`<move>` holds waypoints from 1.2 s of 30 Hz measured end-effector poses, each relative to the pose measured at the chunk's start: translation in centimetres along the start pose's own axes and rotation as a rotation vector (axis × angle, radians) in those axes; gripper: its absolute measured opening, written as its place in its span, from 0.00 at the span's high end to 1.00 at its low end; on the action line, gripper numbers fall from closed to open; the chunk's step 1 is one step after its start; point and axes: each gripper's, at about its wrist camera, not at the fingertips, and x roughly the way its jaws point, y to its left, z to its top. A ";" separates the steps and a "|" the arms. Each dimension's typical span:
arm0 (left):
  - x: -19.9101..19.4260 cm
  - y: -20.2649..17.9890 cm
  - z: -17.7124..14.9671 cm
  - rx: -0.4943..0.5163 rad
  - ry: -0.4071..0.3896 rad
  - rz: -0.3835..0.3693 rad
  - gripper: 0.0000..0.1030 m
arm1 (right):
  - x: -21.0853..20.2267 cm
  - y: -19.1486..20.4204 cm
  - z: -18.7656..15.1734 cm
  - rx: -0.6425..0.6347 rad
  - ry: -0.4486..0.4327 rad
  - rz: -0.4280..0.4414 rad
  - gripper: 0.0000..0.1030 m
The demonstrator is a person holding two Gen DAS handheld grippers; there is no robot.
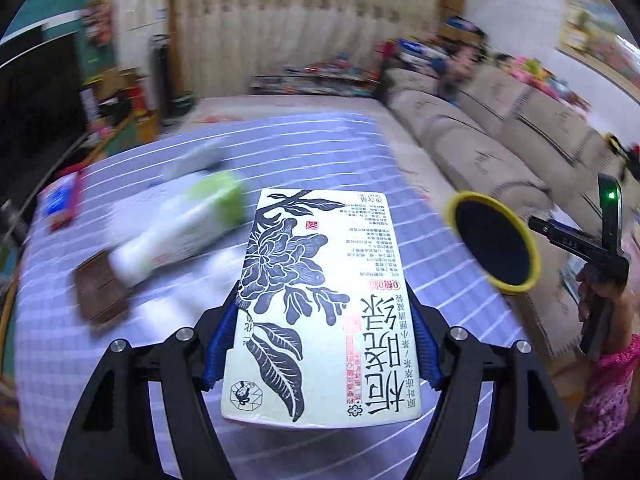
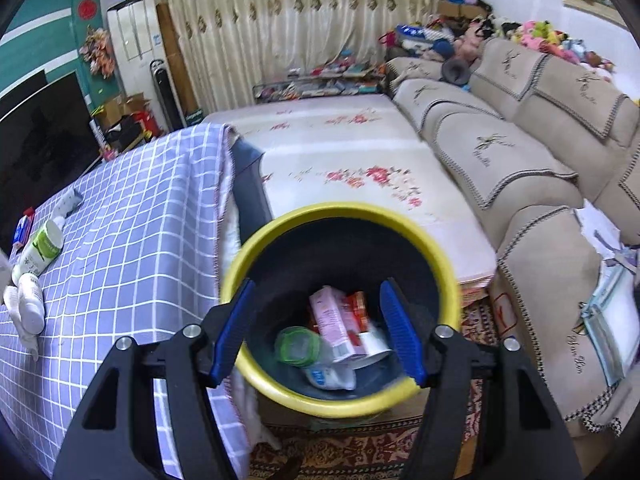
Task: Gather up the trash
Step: 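Carry the printed box to the yellow bin and open the left gripper, then move both grippers back over the table toward the white pill bottle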
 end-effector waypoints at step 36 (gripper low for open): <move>15.0 -22.2 7.7 0.320 0.119 -0.233 0.07 | -3.2 -10.1 -4.5 0.172 -0.005 -0.116 0.36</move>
